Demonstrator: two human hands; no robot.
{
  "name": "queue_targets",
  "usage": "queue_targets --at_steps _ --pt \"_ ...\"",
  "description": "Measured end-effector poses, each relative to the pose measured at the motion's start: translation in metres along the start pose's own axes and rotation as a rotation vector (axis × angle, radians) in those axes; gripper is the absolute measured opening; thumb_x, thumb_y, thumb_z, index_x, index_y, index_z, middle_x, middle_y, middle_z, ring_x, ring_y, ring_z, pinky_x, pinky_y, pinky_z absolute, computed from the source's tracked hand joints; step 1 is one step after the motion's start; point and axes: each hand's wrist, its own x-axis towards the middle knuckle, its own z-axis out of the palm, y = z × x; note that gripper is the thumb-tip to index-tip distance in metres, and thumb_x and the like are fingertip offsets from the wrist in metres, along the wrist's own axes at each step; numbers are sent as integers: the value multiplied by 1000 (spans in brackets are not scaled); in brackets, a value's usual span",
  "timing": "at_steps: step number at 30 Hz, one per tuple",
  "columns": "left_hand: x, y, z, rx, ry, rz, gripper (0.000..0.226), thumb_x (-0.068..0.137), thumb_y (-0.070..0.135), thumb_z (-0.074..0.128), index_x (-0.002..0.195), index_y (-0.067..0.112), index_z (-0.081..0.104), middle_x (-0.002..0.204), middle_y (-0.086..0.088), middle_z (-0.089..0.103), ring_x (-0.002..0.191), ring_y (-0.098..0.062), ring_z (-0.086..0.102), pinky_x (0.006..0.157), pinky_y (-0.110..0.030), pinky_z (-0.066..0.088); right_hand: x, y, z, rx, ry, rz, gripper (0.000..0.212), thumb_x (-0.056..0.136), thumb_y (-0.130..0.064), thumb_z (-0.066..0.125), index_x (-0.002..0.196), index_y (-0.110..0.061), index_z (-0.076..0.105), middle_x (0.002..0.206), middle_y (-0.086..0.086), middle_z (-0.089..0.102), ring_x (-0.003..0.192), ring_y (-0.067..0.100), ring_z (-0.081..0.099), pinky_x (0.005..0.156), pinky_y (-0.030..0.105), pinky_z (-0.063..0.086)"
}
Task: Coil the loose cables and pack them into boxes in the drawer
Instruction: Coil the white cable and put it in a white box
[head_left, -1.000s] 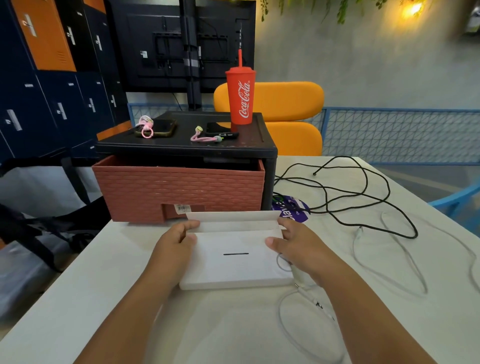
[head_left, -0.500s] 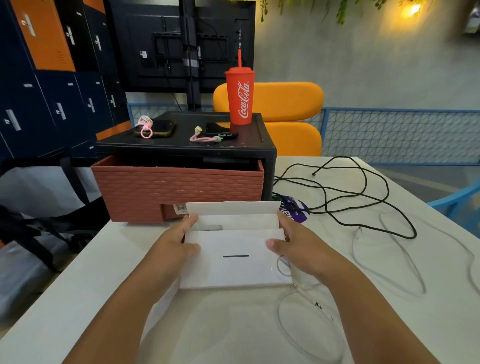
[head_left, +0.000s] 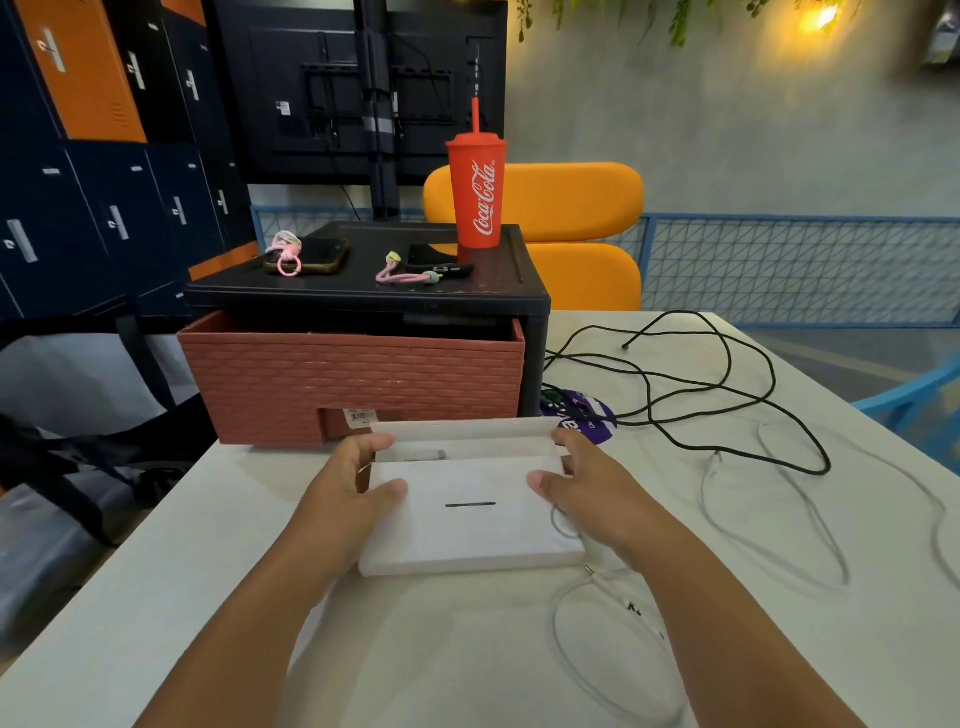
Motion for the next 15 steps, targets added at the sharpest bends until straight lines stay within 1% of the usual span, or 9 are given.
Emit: queue_targets --at_steps 1,3,6,8,10,12,13,14,15 --pt "1 -2 2 36 37 -1 30 90 8 57 107 32 49 112 0 61 94 -16 60 86 -33 48 1 1 1 -15 14 30 48 92 -26 55 136 -24 36 122 -1 54 107 15 52 94 28 39" --pt "5 -5 7 70 102 14 26 88 11 60 100 28 45 112 1 58 94 -12 57 86 -29 42 4 3 2 -35 36 66 43 91 -29 56 130 -22 40 106 -4 57 96 17 54 86 29 42" --pt "7 -6 11 69 138 -2 39 87 12 62 114 22 34 118 -1 49 105 -16 48 88 -26 33 7 6 4 -69 67 90 35 90 -31 57 122 -20 44 86 -9 51 82 12 53 76 26 40" --pt "7 -6 10 103 123 -12 51 88 16 62 127 26 30 120 -2 48 107 -16 47 88 -27 33 7 5 5 -81 84 84 33 91 -31 57 120 -21 45 81 -10 50 72 8 51 67 24 39" --pt "3 -4 9 174 77 1 51 85 24 65 125 36 36 119 4 48 107 -15 49 89 -28 37 6 3 6 -96 91 73 34 91 -30 58 121 -23 44 78 -8 49 62 7 51 58 21 38" --pt "-1 -3 9 231 50 32 47 77 34 73 114 41 45 116 12 49 108 -11 48 91 -28 39 4 1 6 -99 110 59 36 88 -30 61 121 -23 46 80 -6 51 54 8 51 55 20 39" --pt "-3 -2 9 246 52 51 48 73 37 76 112 40 48 116 15 49 109 -8 46 90 -25 36 2 0 7 -93 120 46 40 86 -31 64 121 -23 48 85 -6 55 55 9 53 57 20 40" --pt "-5 -1 9 258 62 71 52 68 41 78 111 38 50 116 16 48 108 -6 44 90 -23 34 1 -1 7 -104 125 28 46 83 -33 68 124 -23 50 97 -6 59 65 11 58 63 20 42" --pt "-6 -1 10 266 71 91 57 63 44 80 112 36 52 117 16 48 108 -5 43 89 -22 33 -1 -2 8 -139 127 7 55 79 -37 71 127 -22 50 114 -5 59 82 13 61 71 20 42"
